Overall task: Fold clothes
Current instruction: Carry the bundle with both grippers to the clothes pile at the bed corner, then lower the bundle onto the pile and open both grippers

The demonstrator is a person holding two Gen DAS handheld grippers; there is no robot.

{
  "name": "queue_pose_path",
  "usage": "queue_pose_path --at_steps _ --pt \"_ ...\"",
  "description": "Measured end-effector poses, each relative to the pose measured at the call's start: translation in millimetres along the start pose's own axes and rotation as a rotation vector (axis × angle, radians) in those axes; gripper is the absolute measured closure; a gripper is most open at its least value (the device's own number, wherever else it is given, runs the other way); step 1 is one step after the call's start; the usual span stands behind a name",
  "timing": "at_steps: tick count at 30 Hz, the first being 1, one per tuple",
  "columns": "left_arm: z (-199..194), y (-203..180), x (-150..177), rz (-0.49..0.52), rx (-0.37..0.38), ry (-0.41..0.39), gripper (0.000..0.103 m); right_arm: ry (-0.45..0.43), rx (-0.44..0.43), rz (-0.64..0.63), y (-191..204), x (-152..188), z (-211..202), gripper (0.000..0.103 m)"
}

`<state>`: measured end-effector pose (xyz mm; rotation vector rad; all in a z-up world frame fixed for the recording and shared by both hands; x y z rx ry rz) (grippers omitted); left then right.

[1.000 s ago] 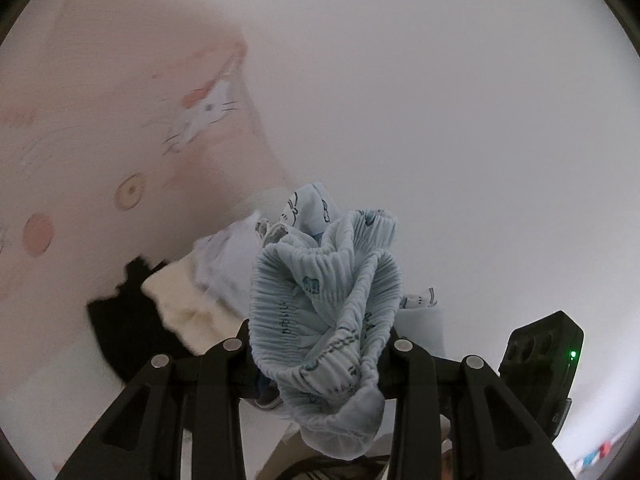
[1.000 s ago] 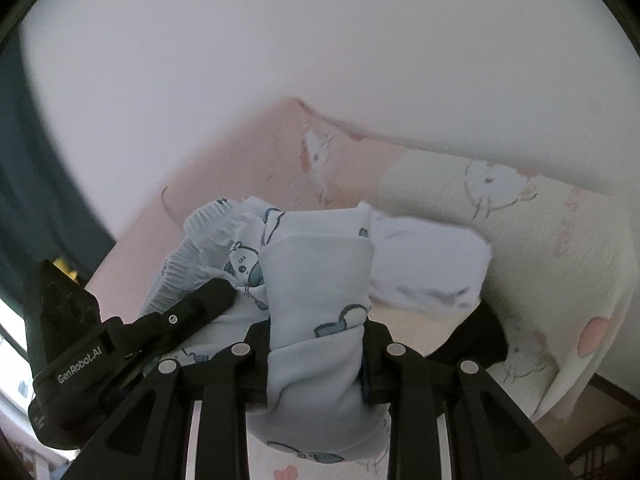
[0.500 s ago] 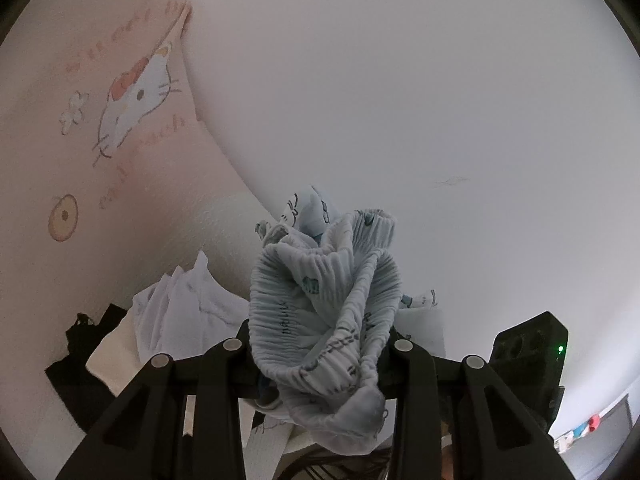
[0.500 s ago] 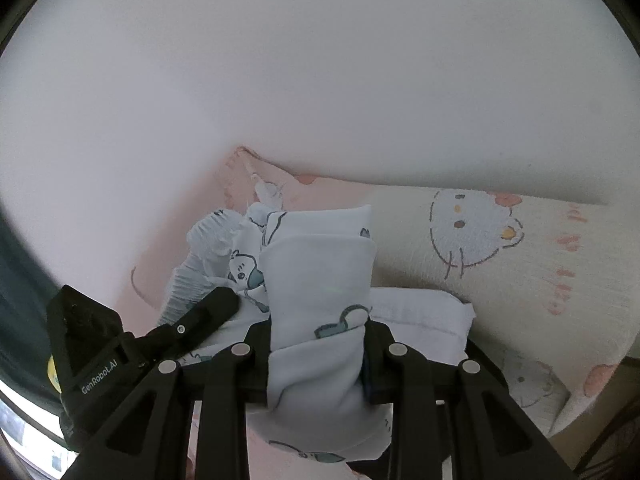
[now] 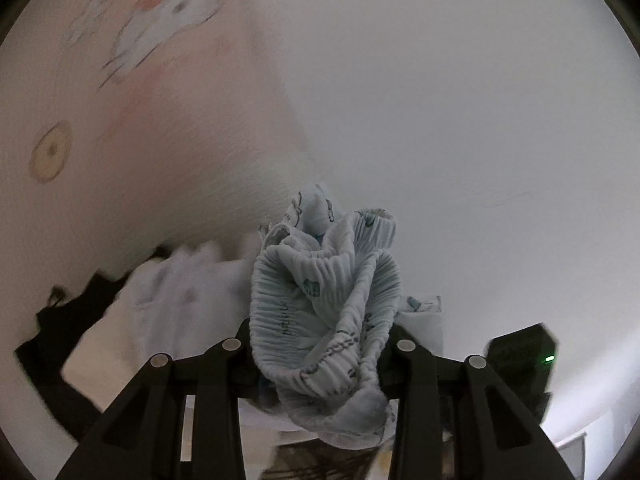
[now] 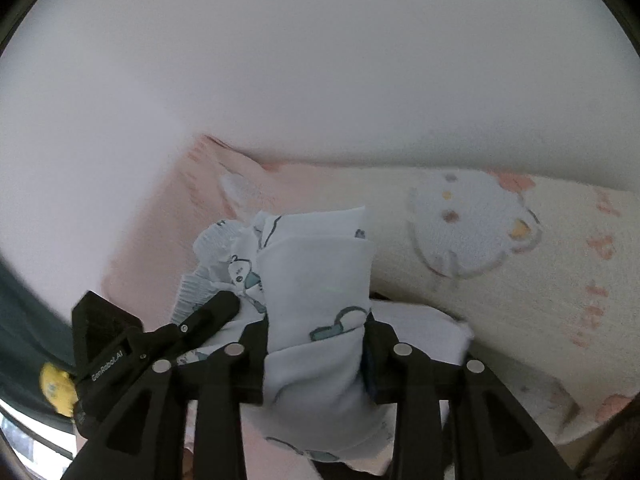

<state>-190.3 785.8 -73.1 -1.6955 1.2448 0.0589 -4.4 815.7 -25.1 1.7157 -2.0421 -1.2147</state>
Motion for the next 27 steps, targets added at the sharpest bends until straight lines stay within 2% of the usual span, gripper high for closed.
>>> queue_pose_path --at_steps 2,7,10,12,13,15,17,19,21,24,27 --pt "3.3 7.5 6.4 0.010 0.014 -0.019 0.069 0.011 0.023 -0.003 -11.5 4.2 10.8 0.066" --pt "0.9 10.1 12.6 0.077 -0.008 -0.042 0.069 0.022 0.037 -0.016 -26.0 12.4 29.1 0.059" --pt "-0.5 7.9 12.1 0.096 -0.013 -0.027 0.068 0.003 0.048 -0.044 -26.2 15.5 31.1 0.056" --pt "-4.1 4.9 9.0 0.086 -0.013 -0.006 0.064 -0.027 0.075 -0.095 -22.5 15.4 28.0 0.048" --pt "-7.6 2.4 6.5 0.077 -0.013 0.002 0.060 -0.046 0.089 -0.130 -19.0 15.7 24.9 0.045" --pt "-15.7 -3.0 1.0 0.076 -0.034 0.002 0.048 -0.100 0.120 -0.170 -15.2 14.1 15.2 0.029" --pt "-28.2 -10.3 -8.1 0.120 -0.106 -0.025 0.021 -0.161 0.143 -0.188 -13.6 8.9 1.8 0.027" --pt "-42.8 -15.2 -20.0 0.202 -0.224 -0.073 0.019 -0.222 0.166 -0.206 -11.9 3.9 -11.9 0.026" --pt "-53.9 -17.2 -30.4 0.262 -0.297 -0.098 0.019 -0.265 0.150 -0.168 -14.0 -6.4 -26.1 0.026" --pt "-54.0 -23.3 -36.5 0.287 -0.302 -0.108 0.019 -0.287 0.127 -0.131 -17.7 -17.2 -35.2 0.026" --pt "-44.9 -23.7 -51.0 0.269 -0.246 -0.098 0.019 -0.272 0.131 -0.145 -18.6 -18.2 -27.6 0.027"
Point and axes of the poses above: each gripper's, at about its wrist camera, not at the fingertips, and z roughly the way its jaws point, y to its left, x to its underside, the point moved 7 cm from there along z, roughly the way its jaws point, and after that the axes turned 14 degrees about z, right-handed, at the moved point
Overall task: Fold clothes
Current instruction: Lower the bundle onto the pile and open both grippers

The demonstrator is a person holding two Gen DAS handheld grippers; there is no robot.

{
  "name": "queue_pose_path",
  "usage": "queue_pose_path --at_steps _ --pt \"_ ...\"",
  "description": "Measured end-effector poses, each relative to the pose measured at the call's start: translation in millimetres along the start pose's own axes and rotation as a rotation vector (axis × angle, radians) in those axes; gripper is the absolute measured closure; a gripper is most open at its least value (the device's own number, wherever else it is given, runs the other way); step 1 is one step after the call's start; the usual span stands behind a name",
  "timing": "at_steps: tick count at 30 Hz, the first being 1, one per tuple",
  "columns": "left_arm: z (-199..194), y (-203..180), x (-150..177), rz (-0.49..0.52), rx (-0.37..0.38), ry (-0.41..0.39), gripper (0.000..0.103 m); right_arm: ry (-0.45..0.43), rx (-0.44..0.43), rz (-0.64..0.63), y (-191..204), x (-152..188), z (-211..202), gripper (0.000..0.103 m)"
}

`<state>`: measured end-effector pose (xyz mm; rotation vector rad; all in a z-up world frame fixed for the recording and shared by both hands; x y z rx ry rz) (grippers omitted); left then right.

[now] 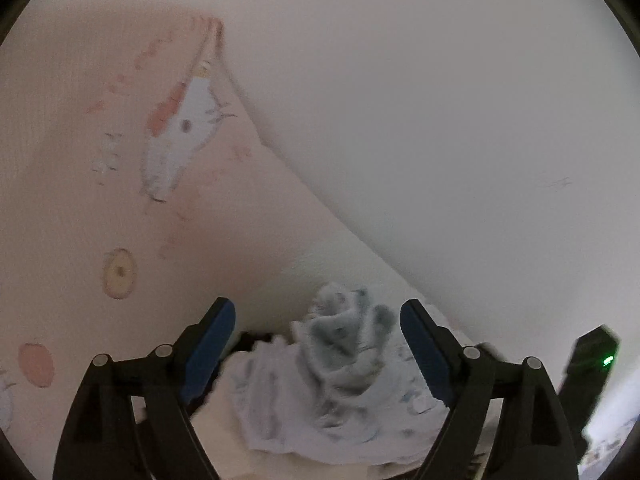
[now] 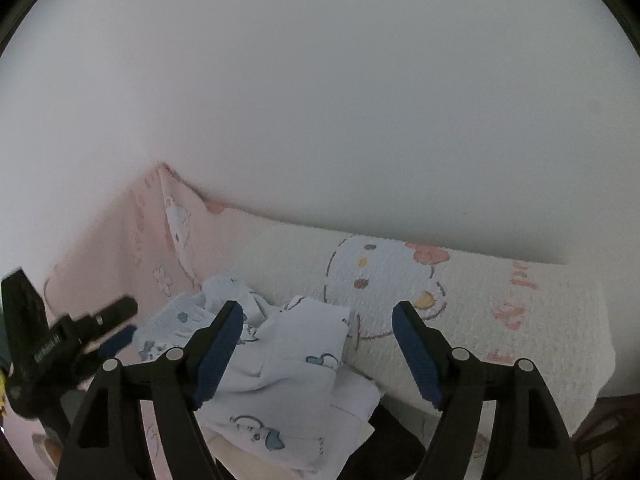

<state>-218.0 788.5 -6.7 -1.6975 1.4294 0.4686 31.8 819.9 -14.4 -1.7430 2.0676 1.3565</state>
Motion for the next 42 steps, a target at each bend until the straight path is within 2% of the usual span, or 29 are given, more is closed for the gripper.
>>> queue_pose_path --at_steps 5,6,7,8,10,12,15,16,17,18,20,22,25,27,29,31,33,35,42 --pt "17.9 -7.0 -11.4 0.002 0.017 0.004 0.019 0.039 0.027 -0.057 -0.4 13.8 15.5 0.029" --pt "23.4 -3.0 -8.4 0.007 -0.004 0.020 0.020 0.046 0.035 -0.064 -1.5 17.3 17.4 0.033" --pt "28.9 2.4 -2.5 0.016 -0.043 0.049 0.031 0.065 0.056 -0.065 -4.3 21.9 20.1 0.037" --pt "34.1 8.8 5.6 0.023 -0.074 0.080 0.049 0.088 0.079 -0.064 -7.8 27.0 22.9 0.040" --pt "41.2 24.0 25.3 0.019 -0.104 0.126 0.052 0.110 0.094 -0.030 -13.6 33.8 26.3 0.040" --pt "38.0 38.3 37.6 -0.019 -0.107 0.114 0.052 0.118 0.072 -0.016 -16.4 43.6 25.4 0.040" --pt "28.7 61.7 53.3 -0.020 -0.216 0.118 0.053 0.096 0.078 -0.038 -17.7 59.5 18.3 0.040" --pt "30.5 71.7 61.4 -0.010 -0.280 0.162 0.053 0.087 0.092 -0.046 -18.5 63.6 17.7 0.040" --pt "31.3 79.2 69.5 -0.017 -0.303 0.196 0.054 0.077 0.110 -0.055 -19.4 67.6 17.3 0.040" --pt "30.6 83.5 76.1 -0.063 -0.260 0.199 0.057 0.065 0.119 -0.058 -22.3 69.4 15.3 0.040" --pt "23.8 90.3 82.2 -0.174 -0.148 0.149 0.059 0.037 0.104 -0.050 -26.6 69.3 9.6 0.040" --pt "5.9 83.9 78.0 -0.139 -0.155 0.080 0.059 0.009 0.077 -0.056 -27.7 68.1 1.6 0.040" --pt "-16.8 72.2 72.2 -0.083 -0.148 0.009 0.059 -0.064 0.023 -0.074 -15.7 62.6 -12.7 0.040" --pt "-27.5 67.3 67.0 -0.088 -0.115 -0.032 0.053 -0.107 0.001 -0.068 -11.2 59.1 -22.9 0.024" --pt "-43.0 58.4 66.0 -0.106 -0.111 -0.071 0.029 -0.134 -0.022 -0.060 -6.6 55.5 -37.1 0.021" --pt "-57.5 51.2 66.7 -0.139 -0.096 -0.132 0.022 -0.141 -0.029 -0.068 -1.9 54.5 -52.0 0.021" --pt "-71.5 41.1 71.7 -0.188 -0.058 -0.158 0.020 -0.135 -0.027 -0.087 2.4 56.3 -62.4 0.020" --pt "-80.7 33.0 79.4 -0.226 -0.042 -0.152 0.018 -0.119 -0.011 -0.114 4.6 62.9 -74.3 0.020" --pt "-117.5 15.5 124.6 -0.238 -0.135 -0.101 0.017 -0.071 0.026 -0.147 32.4 85.5 -106.8 0.020"
Point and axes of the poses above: each gripper's, at about its wrist camera, not at the fingertips, and z roughly the way its jaws point, y to its left, x to its underside, the point moved 7 cm from there along z, roughly the way its jaws point, and after that the axes turned 14 degrees about z, right-handed, at the moved point
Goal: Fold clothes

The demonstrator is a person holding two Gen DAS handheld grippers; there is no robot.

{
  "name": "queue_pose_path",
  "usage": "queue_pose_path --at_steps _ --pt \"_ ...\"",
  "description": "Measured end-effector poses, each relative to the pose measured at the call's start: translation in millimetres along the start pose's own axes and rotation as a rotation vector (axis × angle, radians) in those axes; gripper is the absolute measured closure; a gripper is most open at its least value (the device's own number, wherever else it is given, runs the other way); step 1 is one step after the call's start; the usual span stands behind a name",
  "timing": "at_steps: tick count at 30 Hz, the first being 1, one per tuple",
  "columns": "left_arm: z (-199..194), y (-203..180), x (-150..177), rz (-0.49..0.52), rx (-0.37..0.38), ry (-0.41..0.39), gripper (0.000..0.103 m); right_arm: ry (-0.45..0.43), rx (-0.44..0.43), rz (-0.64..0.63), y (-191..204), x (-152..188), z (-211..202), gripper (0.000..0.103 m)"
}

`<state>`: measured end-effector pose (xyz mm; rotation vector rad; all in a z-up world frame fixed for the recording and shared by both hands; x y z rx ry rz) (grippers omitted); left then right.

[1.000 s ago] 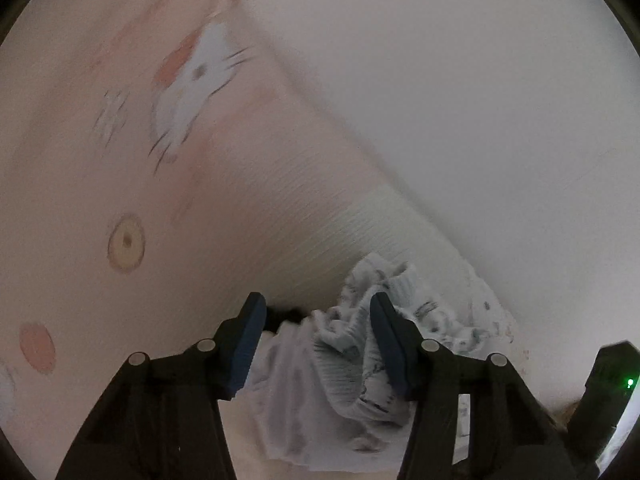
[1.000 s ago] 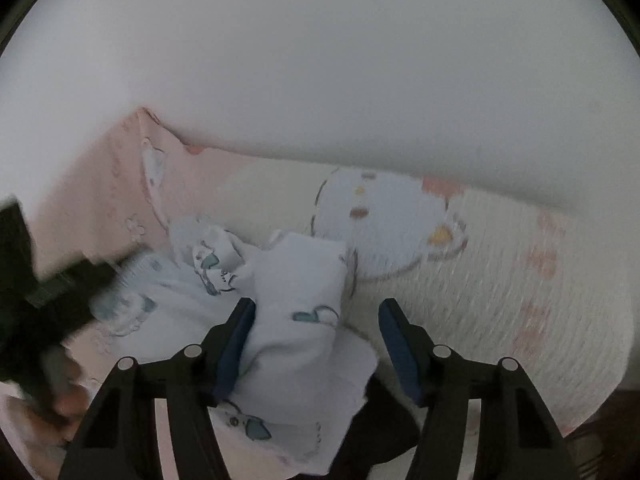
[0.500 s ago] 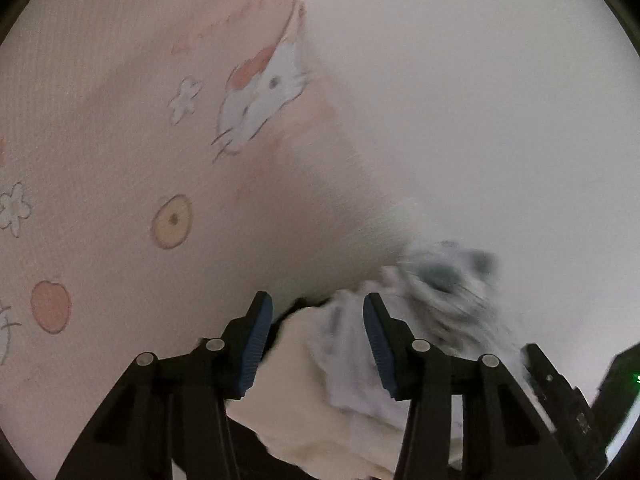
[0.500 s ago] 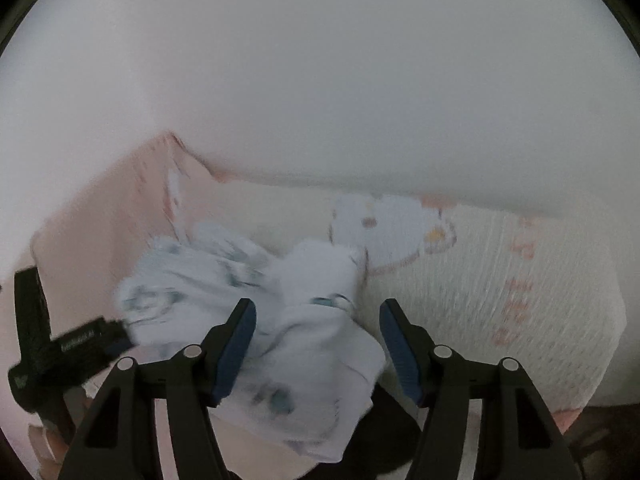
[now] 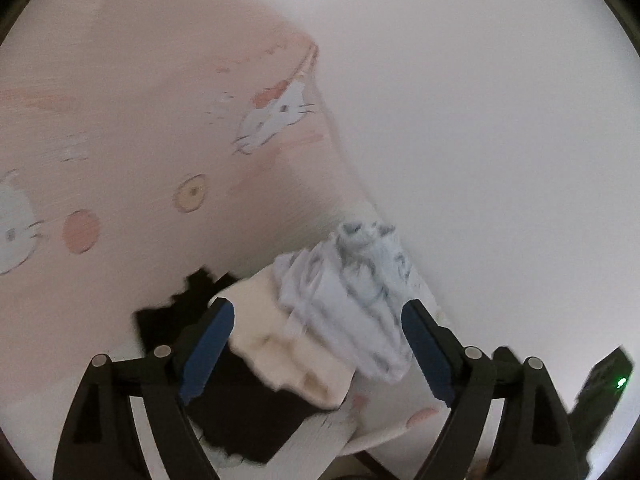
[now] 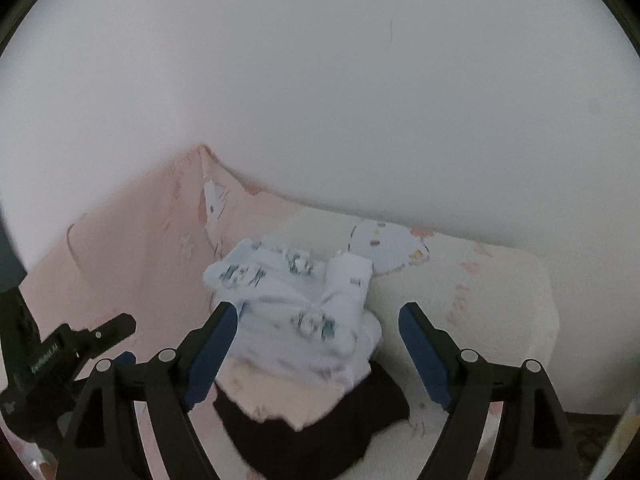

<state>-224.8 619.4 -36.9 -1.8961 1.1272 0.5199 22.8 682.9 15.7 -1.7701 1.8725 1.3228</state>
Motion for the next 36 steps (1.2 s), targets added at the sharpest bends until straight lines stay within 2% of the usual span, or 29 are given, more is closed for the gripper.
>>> queue_pose_path --at_steps 2,7,11,16,22,24,28,31,36 --pt "-15.9 -5.0 16.6 -0.009 0.008 0.013 0.017 0.017 0.019 -0.009 5.0 7.1 -16.4 0.020" --pt "-51.4 -15.0 50.6 -0.050 0.028 0.028 0.017 0.022 0.004 -0.069 26.1 25.0 -60.6 0.019" --pt "-89.2 -28.5 69.1 -0.042 0.007 0.009 0.017 -0.027 -0.045 -0.151 36.0 42.5 -107.1 0.018" --pt "-153.6 -47.7 90.7 0.039 -0.121 -0.078 0.017 -0.031 -0.094 -0.208 43.2 67.7 -146.2 0.015" --pt "-216.4 -53.1 117.2 0.029 -0.235 -0.166 0.017 -0.012 -0.148 -0.172 35.8 98.3 -188.7 0.015" --pt "-225.4 -53.0 126.7 0.041 -0.268 -0.163 0.015 -0.002 -0.131 -0.167 30.8 107.2 -196.9 0.010" --pt "-236.3 -56.0 142.4 0.094 -0.322 -0.124 0.015 0.006 -0.132 -0.185 25.1 121.6 -212.2 0.010" --pt "-249.3 -61.2 154.2 0.120 -0.346 -0.151 0.015 0.009 -0.129 -0.169 19.1 130.6 -224.8 0.010" --pt "-261.4 -73.0 183.3 0.179 -0.374 -0.154 0.015 0.021 -0.145 -0.167 8.5 149.7 -239.7 0.009"
Point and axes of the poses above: each gripper's, at about its wrist camera, not at the fingertips, and z roughly the way its jaws point, y to its left, x to its underside, the point moved 7 cm from there along z, roughly the way its jaws point, and after that the axes turned 14 degrees about z, right-handed, at the moved point
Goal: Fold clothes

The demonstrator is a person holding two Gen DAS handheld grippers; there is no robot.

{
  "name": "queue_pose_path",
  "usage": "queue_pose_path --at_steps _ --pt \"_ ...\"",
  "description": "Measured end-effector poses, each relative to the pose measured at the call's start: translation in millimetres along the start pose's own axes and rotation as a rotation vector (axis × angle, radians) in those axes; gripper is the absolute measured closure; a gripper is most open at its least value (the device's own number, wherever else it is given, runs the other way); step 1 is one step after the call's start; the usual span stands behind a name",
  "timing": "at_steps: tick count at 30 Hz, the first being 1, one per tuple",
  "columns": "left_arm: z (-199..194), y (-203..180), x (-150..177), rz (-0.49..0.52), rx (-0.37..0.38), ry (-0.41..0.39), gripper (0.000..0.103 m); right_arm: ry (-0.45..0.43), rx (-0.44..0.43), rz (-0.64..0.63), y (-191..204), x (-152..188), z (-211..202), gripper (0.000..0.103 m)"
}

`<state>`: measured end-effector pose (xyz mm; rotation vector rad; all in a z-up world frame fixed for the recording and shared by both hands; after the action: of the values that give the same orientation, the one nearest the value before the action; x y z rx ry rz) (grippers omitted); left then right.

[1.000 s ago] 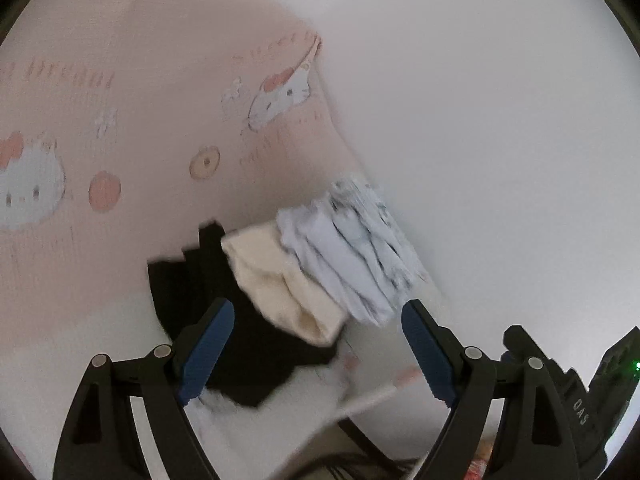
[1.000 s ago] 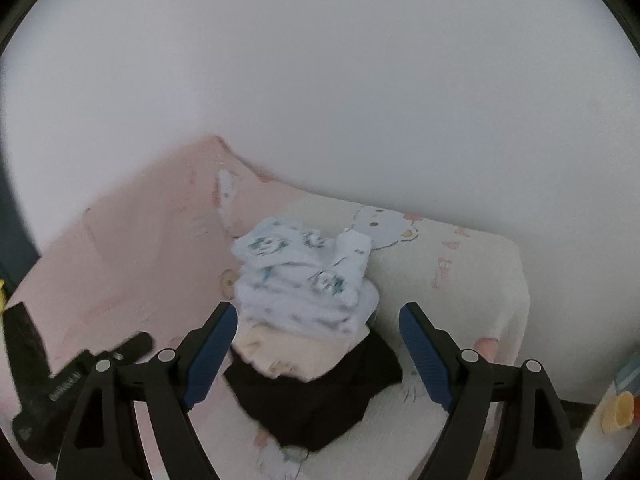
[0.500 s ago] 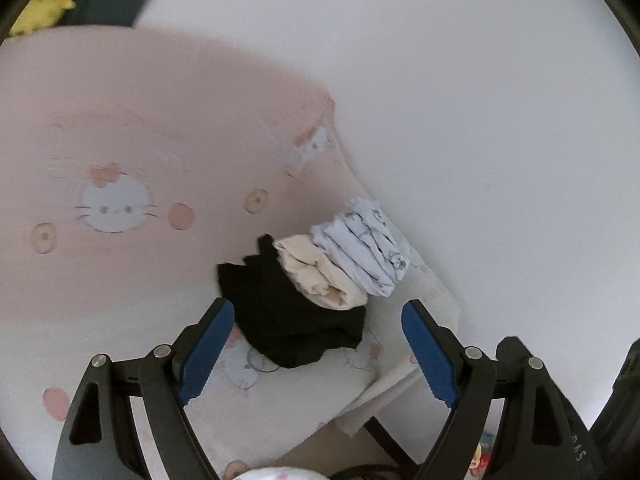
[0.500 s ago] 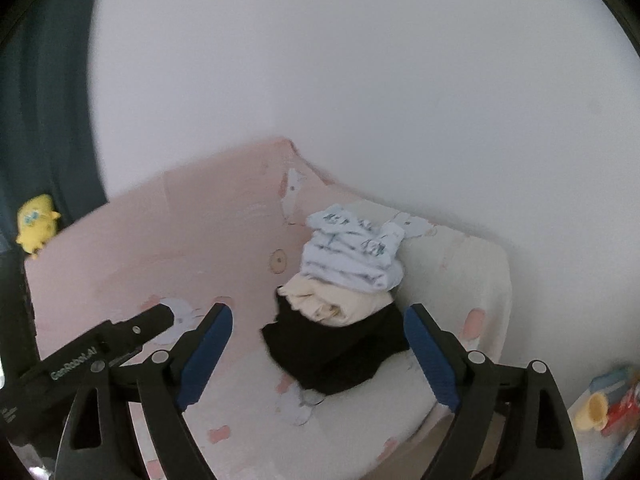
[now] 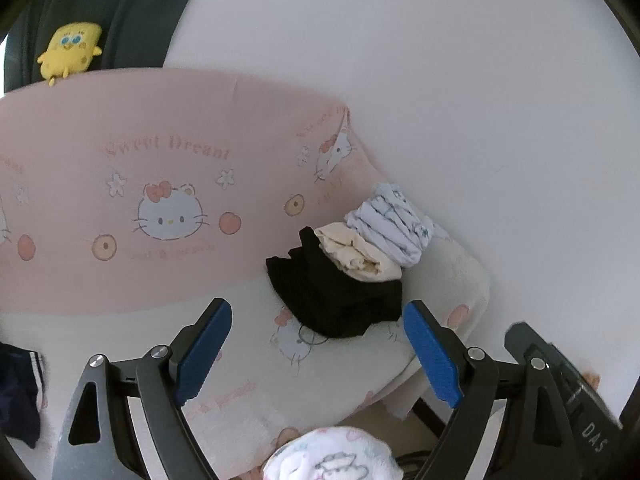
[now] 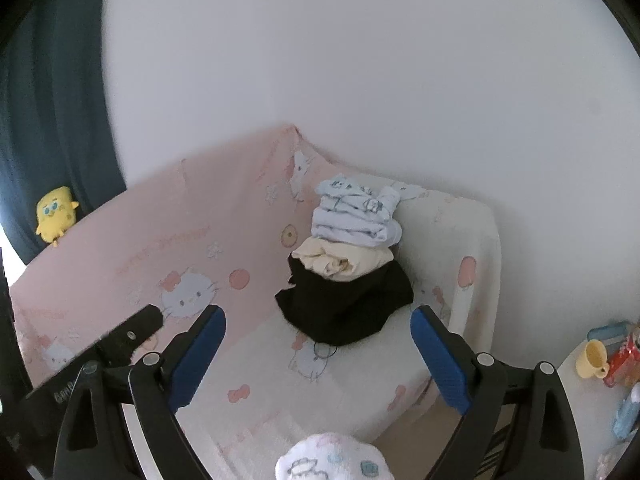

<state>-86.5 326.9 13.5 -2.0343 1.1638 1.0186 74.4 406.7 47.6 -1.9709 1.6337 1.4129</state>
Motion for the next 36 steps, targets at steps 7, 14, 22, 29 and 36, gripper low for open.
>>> queue_pose_path --at_steps 7,14,22,29,36 --pt "-16.0 -6.8 37.0 0.091 -0.059 -0.015 0.015 0.019 0.024 0.002 -15.5 35.0 -13.2 0.008" --pt "-33.8 4.9 57.7 0.105 -0.083 -0.062 0.015 -0.026 0.037 -0.052 -18.1 57.4 -33.3 0.008" --pt "-35.0 2.2 60.3 0.074 -0.010 -0.058 0.015 -0.022 0.085 -0.110 -17.2 63.5 -38.1 0.008" --pt "-36.4 -3.1 65.0 0.024 0.094 -0.063 0.016 0.012 0.078 -0.030 -30.7 64.0 -37.6 0.006" --pt "-45.9 -3.0 58.1 0.102 -0.041 -0.053 0.015 -0.001 0.104 -0.034 -34.1 61.6 -45.4 0.005"
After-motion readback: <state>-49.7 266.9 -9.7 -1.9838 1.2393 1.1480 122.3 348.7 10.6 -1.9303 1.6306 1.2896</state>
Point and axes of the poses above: each gripper's, at about its wrist camera, not at the fingertips, and z roughly the way its jaws point, y to its left, x to its underside, the point moved 7 cm from there along z, roughly the way its jaws point, and after that the axes turned 14 degrees about z, right-handed, at the moved point
